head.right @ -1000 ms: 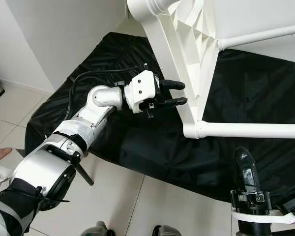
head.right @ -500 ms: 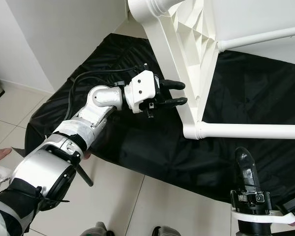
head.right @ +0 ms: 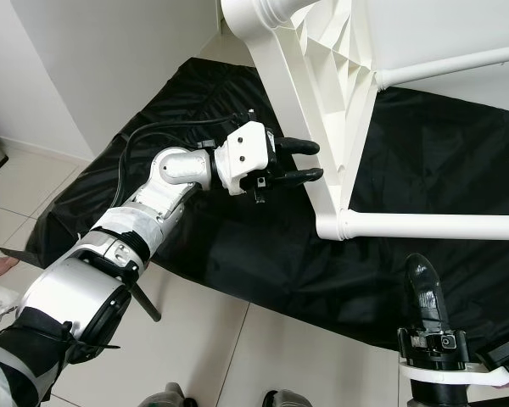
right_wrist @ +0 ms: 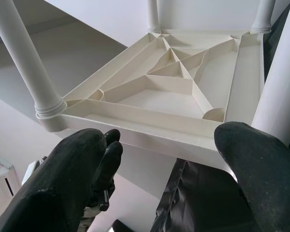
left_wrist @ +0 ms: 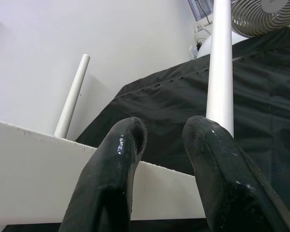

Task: Building children table

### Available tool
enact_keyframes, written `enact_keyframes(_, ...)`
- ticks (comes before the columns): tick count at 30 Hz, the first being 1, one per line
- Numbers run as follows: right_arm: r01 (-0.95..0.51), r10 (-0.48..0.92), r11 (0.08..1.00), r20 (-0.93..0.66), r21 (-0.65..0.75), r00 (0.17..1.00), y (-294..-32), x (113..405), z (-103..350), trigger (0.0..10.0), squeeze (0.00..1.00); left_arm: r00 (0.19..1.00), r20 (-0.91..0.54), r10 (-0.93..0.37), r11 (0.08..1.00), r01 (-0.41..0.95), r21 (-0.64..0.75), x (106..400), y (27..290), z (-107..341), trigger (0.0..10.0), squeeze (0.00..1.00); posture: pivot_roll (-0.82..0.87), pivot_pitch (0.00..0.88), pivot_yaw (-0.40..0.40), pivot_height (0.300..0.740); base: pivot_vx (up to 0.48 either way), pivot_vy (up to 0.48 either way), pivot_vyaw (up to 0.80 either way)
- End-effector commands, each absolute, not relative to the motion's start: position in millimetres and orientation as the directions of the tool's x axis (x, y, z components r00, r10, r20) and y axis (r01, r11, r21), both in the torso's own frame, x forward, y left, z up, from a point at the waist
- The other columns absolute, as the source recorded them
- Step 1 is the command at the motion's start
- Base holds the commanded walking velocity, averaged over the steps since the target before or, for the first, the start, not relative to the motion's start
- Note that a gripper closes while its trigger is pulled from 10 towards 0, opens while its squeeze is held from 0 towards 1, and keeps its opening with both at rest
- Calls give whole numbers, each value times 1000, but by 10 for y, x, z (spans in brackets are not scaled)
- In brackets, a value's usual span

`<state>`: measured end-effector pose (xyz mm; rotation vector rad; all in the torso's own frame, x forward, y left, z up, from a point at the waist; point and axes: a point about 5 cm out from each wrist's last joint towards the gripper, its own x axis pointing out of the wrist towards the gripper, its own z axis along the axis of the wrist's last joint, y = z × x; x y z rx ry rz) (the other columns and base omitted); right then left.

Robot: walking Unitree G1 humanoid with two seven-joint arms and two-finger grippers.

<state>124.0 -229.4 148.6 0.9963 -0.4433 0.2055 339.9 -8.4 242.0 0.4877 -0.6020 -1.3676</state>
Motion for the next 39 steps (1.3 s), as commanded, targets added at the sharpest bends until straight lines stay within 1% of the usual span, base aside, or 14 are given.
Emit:
enact_keyframes(1,-378,-198,399,480,836,854,-2102,1299,1406,10000,0,144,157,-977,212,734,645,3436,-77,2499,10000,0,-41,0,0,740,0,0,0)
enact_keyframes(2,-389,-142,559,546,733,826,-2181,1519,1778,10000,0,62,104,-993,114,768,630,3375,-37,2373,10000,0,-18,0,0,740,0,0,0)
enact_keyframes(3,-389,-142,559,546,733,826,-2181,1519,1778,10000,0,62,104,-993,114,768,630,3375,-37,2373,10000,0,-18,0,0,740,0,0,0)
enact_keyframes(4,-385,-123,662,600,643,791,-2223,1633,2055,10000,0,-4,66,-998,38,787,616,3322,1,2276,10000,0,-17,0,0,740,0,0,0)
enact_keyframes(5,-372,-121,720,634,585,763,-2244,1692,2227,10000,0,-49,42,-998,-14,795,606,3282,30,2209,10000,0,-15,0,0,740,0,0,0)
enact_keyframes(6,-372,-121,720,634,585,763,-2244,1692,2227,10000,0,-49,42,-998,-14,795,606,3282,30,2209,10000,0,-15,0,0,740,0,0,0)
enact_keyframes(7,-365,-120,746,652,556,749,-2245,1719,2309,10000,0,-72,31,-997,-39,798,602,3260,49,2173,10000,0,-15,0,0,740,0,0,0)
enact_keyframes(18,-362,-92,758,639,542,763,-2186,1763,2285,10000,0,-74,33,-997,-40,802,596,3239,87,2139,10000,0,-8,0,0,740,0,0,0)
enact_keyframes(22,-337,-26,816,613,469,790,-2085,1850,2320,10000,0,-63,26,-998,-37,821,569,3219,182,2082,10000,0,-7,0,0,740,0,0,0)
enact_keyframes(25,-334,-15,822,604,461,797,-2054,1867,2315,10000,0,-60,32,-998,-31,826,563,3213,199,2078,10000,0,-7,0,0,740,0,0,0)
enact_keyframes(28,-325,42,851,565,412,824,-1904,1911,2272,10000,0,-41,48,-998,-9,844,536,3200,267,2081,10000,0,-2,0,0,740,0,0,0)
enact_keyframes(31,-328,48,850,560,412,827,-1878,1913,2259,10000,0,-37,52,-998,-4,848,530,3196,281,2083,10000,0,-2,0,0,740,0,0,0)
enact_keyframes(32,-331,60,848,545,414,836,-1842,1908,2219,10000,0,-32,63,-997,6,851,526,3191,298,2092,10000,0,-2,88,117,740,0,0,0)
enact_keyframes(39,-331,60,848,545,414,836,-1842,1908,2219,10000,0,-32,63,-997,6,851,526,3191,298,2092,10000,0,-2,88,117,740,0,0,0)
